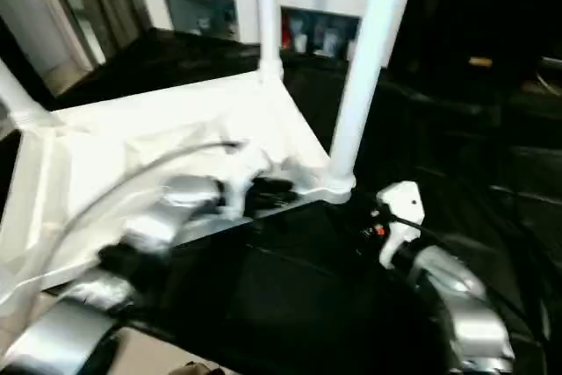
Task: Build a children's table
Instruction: Rotate leg to tighten, then rotate table base
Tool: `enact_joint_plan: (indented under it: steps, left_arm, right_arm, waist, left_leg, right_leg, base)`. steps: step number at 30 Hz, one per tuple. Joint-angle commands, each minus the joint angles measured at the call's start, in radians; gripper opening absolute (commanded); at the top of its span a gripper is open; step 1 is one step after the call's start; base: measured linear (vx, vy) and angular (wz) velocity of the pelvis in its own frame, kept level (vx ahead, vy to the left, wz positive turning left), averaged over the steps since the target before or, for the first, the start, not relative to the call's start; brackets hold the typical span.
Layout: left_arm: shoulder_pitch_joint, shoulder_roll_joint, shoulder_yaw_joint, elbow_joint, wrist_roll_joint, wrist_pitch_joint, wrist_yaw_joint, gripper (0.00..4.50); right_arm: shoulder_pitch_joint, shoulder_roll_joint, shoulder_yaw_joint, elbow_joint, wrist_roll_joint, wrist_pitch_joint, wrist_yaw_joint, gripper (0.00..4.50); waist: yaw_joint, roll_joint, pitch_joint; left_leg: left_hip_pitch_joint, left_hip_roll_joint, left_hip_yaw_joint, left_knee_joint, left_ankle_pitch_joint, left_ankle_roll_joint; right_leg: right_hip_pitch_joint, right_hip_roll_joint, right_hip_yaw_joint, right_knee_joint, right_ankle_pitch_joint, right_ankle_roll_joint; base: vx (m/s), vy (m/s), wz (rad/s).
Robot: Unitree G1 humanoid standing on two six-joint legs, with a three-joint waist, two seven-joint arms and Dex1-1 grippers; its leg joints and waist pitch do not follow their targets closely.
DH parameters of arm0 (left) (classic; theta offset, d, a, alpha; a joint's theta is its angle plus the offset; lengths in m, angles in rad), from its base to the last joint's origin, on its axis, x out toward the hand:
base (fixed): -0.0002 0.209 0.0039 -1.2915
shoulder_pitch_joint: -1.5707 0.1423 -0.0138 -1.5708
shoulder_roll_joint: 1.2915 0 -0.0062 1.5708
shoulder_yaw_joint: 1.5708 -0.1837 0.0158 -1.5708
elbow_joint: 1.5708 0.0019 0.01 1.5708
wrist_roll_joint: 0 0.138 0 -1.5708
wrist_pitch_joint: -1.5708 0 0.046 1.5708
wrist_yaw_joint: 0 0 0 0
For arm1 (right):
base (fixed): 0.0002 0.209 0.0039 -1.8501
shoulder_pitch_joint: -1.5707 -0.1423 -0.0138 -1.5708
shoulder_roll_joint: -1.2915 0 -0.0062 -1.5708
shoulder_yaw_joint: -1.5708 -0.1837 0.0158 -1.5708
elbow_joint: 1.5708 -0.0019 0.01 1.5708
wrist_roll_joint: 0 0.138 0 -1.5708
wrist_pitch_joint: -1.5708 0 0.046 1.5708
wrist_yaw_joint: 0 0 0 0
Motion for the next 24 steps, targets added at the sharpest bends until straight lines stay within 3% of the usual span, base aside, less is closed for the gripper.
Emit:
enact_joint_plan:
  steps: [1,7,8,9,10,11,13,14,15,16,18,19,20,21,23,24]
  left_arm:
    - [0.082,0.069,0.016,-0.198,-0.048,0.118,-0.068,1.46]
    - [0.228,0.191,0.013,-0.5,-0.116,0.275,-0.14,1.94]
    - [0.253,0.219,0.012,-0.561,-0.133,0.317,-0.151,2.0]
    - [0.276,0.243,0.016,-0.619,-0.15,0.359,-0.155,2.22]
    - [0.29,0.259,0.018,-0.657,-0.162,0.386,-0.156,2.22]
    - [0.301,0.271,0.021,-0.688,-0.172,0.408,-0.155,2.31]
    - [0.327,0.311,0.027,-0.758,-0.197,0.473,-0.167,2.46]
    - [0.341,0.335,0.027,-0.788,-0.199,0.501,-0.177,2.46]
    - [0.344,0.34,0.027,-0.793,-0.199,0.505,-0.179,2.61]
    - [0.381,0.405,0.029,-0.85,-0.199,0.548,-0.206,2.67]
    - [0.396,0.429,0.032,-0.867,-0.199,0.562,-0.215,2.84]
    - [0.421,0.466,0.044,-0.903,-0.22,0.601,-0.224,2.93]
    - [0.421,0.466,0.044,-0.903,-0.22,0.601,-0.224,2.93]
    - [0.449,0.532,0.056,-0.936,-0.233,0.641,-0.233,3.12]
    - [0.465,0.568,0.069,-0.944,-0.239,0.662,-0.235,3.19]
    - [0.465,0.569,0.069,-0.944,-0.239,0.663,-0.235,3.19]
  right_arm:
    - [0.024,-0.029,0.003,-0.093,0.084,0.075,0.071,3.11]
    - [0.038,-0.037,0.065,-0.147,0.126,0.138,0.139,3.11]
    - [0.023,-0.02,0.077,-0.136,0.119,0.136,0.133,3.11]
    - [-0.002,0.007,0.085,-0.112,0.098,0.121,0.105,3.11]
    - [-0.018,0.025,0.09,-0.096,0.086,0.113,0.085,3.11]
    - [-0.032,0.038,0.093,-0.083,0.077,0.106,0.067,3.11]
    - [-0.083,0.094,0.104,-0.017,0.024,0.067,-0.015,3.11]
    - [-0.11,0.127,0.102,0.02,0.012,0.055,-0.055,3.11]
    - [-0.115,0.132,0.101,0.028,0.01,0.054,-0.062,3.11]
    - [-0.168,0.198,0.086,0.125,0.013,0.036,-0.122,3.11]
    - [-0.185,0.221,0.079,0.16,0.024,0.03,-0.131,3.11]
    - [-0.206,0.249,0.076,0.204,0.036,0.019,-0.136,3.11]
    - [-0.206,0.249,0.076,0.204,0.036,0.019,-0.136,3.11]
    - [-0.224,0.277,0.085,0.236,0.042,0.016,-0.116,3.11]
    - [-0.244,0.298,0.086,0.271,0.032,-0.006,-0.123,3.11]
    - [-0.245,0.298,0.086,0.272,0.032,-0.007,-0.123,3.11]
  waist:
    - [0.005,-0.025,-0.06]
    - [0.009,-0.021,-0.05]
    - [0.009,-0.028,-0.05]
    - [0.006,-0.026,-0.048]
    - [0.005,-0.031,-0.05]
    - [0.004,-0.024,-0.05]
    - [0.001,-0.024,-0.051]
    - [-0.003,-0.025,-0.05]
    - [-0.003,-0.025,-0.049]
    - [-0.002,-0.024,-0.053]
    - [-0.007,-0.024,-0.05]
    - [-0.007,-0.019,-0.053]
    - [-0.005,-0.019,-0.05]
    - [-0.002,-0.021,-0.054]
    - [-0.005,-0.018,-0.05]
    - [-0.004,-0.018,-0.051]
  left_leg:
    - [0.01,0.075,-0.035,-0.057,-0.065,0.173]
    - [0.028,0.078,-0.033,-0.069,-0.163,0.084]
    - [0.029,0.08,-0.034,-0.072,-0.165,0.068]
    - [0.023,0.076,-0.034,-0.074,-0.158,0.064]
    - [0.023,0.075,-0.034,-0.073,-0.154,0.059]
    - [0.025,0.074,-0.034,-0.074,-0.148,0.051]
    - [0.027,0.071,-0.033,-0.074,-0.13,0.033]
    - [0.022,0.065,-0.032,-0.074,-0.126,0.033]
    - [0.026,0.065,-0.031,-0.073,-0.133,0.026]
    - [0.026,0.065,-0.033,-0.072,-0.126,0.019]
    - [0.022,0.06,-0.033,-0.074,-0.13,0.02]
    - [0.026,0.062,-0.032,-0.071,-0.134,0.014]
    - [0.025,0.061,-0.032,-0.074,-0.138,0.014]
    - [0.033,0.063,-0.03,-0.071,-0.147,0.009]
    - [0.029,0.061,-0.032,-0.077,-0.155,0.007]
    - [0.033,0.062,-0.032,-0.076,-0.163,0.003]
  right_leg:
    - [0.064,-0.102,0.052,-0.058,-0.02,-0.25]
    - [0.045,-0.095,0.057,-0.079,-0.233,-0.207]
    - [0.046,-0.097,0.059,-0.074,-0.232,-0.207]
    - [0.046,-0.094,0.059,-0.074,-0.229,-0.201]
    - [0.046,-0.094,0.058,-0.071,-0.221,-0.2]
    - [0.043,-0.094,0.059,-0.069,-0.216,-0.202]
    - [0.041,-0.094,0.059,-0.065,-0.19,-0.208]
    - [0.043,-0.091,0.06,-0.066,-0.19,-0.207]
    - [0.042,-0.09,0.061,-0.068,-0.197,-0.203]
    - [0.043,-0.093,0.061,-0.062,-0.186,-0.205]
    - [0.046,-0.088,0.061,-0.064,-0.19,-0.2]
    - [0.046,-0.089,0.063,-0.059,-0.171,-0.207]
    - [0.046,-0.087,0.062,-0.062,-0.178,-0.204]
    - [0.042,-0.085,0.062,-0.059,-0.169,-0.204]
    - [0.043,-0.08,0.061,-0.059,-0.174,-0.2]
    - [0.04,-0.082,0.061,-0.059,-0.177,-0.199]
  base:
    - [0.0,0.0,0.0]
    - [0.0,0.0,0.0]
    - [0.0,0.0,0.0]
    - [0.0,0.0,0.0]
    - [0.0,0.0,0.0]
    - [0.0,0.0,0.0]
    - [0.0,0.0,0.0]
    - [0.0,0.0,0.0]
    - [0.0,0.0,0.0]
    - [0.0,0.0,0.0]
    - [0.0,0.0,0.0]
    - [0.0,0.0,0.0]
    - [0.0,0.0,0.0]
    - [0.0,0.0,0.0]
    - [0.0,0.0,0.0]
    - [0.0,0.0,0.0]
